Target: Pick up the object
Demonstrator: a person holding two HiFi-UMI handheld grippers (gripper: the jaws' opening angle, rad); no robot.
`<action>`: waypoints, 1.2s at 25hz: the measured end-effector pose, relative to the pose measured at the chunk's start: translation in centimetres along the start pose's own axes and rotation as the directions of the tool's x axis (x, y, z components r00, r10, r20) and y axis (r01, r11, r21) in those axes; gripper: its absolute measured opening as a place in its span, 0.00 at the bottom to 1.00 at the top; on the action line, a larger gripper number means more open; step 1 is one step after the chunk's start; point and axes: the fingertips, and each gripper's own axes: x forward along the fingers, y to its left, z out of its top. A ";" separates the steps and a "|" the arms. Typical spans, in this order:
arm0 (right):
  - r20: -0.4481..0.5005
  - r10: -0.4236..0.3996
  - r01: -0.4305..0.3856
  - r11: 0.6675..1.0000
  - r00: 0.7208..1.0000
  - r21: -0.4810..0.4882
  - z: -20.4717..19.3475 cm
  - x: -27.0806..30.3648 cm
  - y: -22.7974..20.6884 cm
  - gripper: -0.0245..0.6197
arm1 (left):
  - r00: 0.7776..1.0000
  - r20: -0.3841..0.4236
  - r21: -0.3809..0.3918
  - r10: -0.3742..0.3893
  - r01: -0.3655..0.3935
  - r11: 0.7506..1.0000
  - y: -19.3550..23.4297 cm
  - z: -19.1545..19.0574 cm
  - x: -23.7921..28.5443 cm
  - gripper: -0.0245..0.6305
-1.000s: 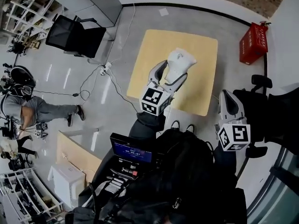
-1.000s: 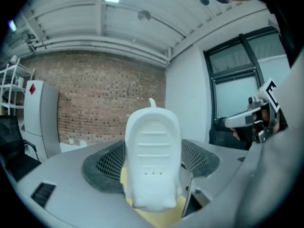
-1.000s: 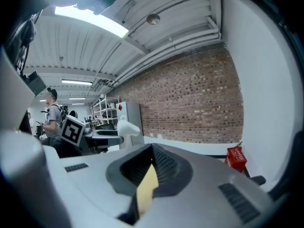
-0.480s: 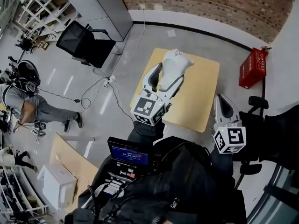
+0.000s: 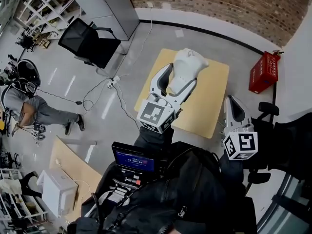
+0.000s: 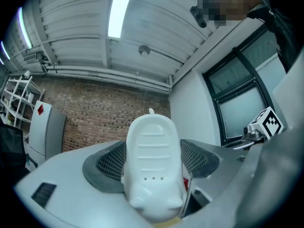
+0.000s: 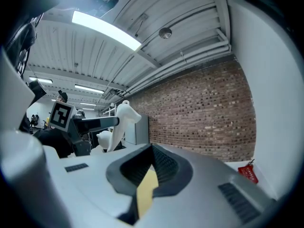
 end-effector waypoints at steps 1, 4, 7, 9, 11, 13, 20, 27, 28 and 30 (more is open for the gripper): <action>0.006 -0.002 0.002 1.000 1.000 -0.003 0.2 0.0 0.0 0.05 | 1.000 0.006 0.003 0.000 0.000 1.000 0.1 0.1 0.0 0.61; 0.016 -0.011 0.011 1.000 1.000 -0.020 0.5 -0.1 0.0 0.05 | 1.000 0.008 -0.002 -0.002 0.002 1.000 0.1 0.3 0.1 0.61; 0.036 -0.024 0.025 0.999 0.999 -0.024 0.9 -0.4 -0.3 0.05 | 1.000 0.001 -0.006 -0.003 0.003 1.000 -0.2 0.1 0.2 0.61; 0.047 -0.027 0.028 0.999 0.999 -0.025 1.0 -0.5 -0.4 0.05 | 1.000 0.006 0.005 -0.002 0.002 1.000 -0.2 0.1 0.3 0.61; 0.051 -0.027 0.028 0.999 0.998 -0.027 1.1 -0.6 -0.5 0.05 | 1.000 0.015 0.013 -0.002 0.002 1.000 -0.3 0.3 0.4 0.61; 0.054 -0.029 0.031 0.999 0.998 -0.033 1.3 -0.6 -0.6 0.05 | 1.000 0.014 0.014 -0.002 0.002 1.000 -0.3 0.4 0.5 0.61; 0.058 -0.042 0.045 0.998 0.997 -0.048 1.6 -0.5 -0.3 0.05 | 1.000 0.009 0.011 0.003 -0.003 1.000 0.0 0.4 0.3 0.61; 0.064 -0.034 0.037 0.998 0.997 -0.054 1.7 -0.7 -0.1 0.05 | 1.000 0.013 0.021 0.005 -0.005 1.000 -0.1 0.4 0.1 0.61; 0.065 -0.034 0.037 0.998 0.997 -0.055 1.7 -0.7 -0.1 0.05 | 1.000 0.012 0.022 0.005 -0.005 1.000 -0.1 0.5 0.1 0.61; 0.067 -0.035 0.039 0.998 0.997 -0.057 1.9 -0.8 0.0 0.05 | 1.000 0.012 0.025 0.004 -0.004 1.000 -0.1 0.6 0.1 0.61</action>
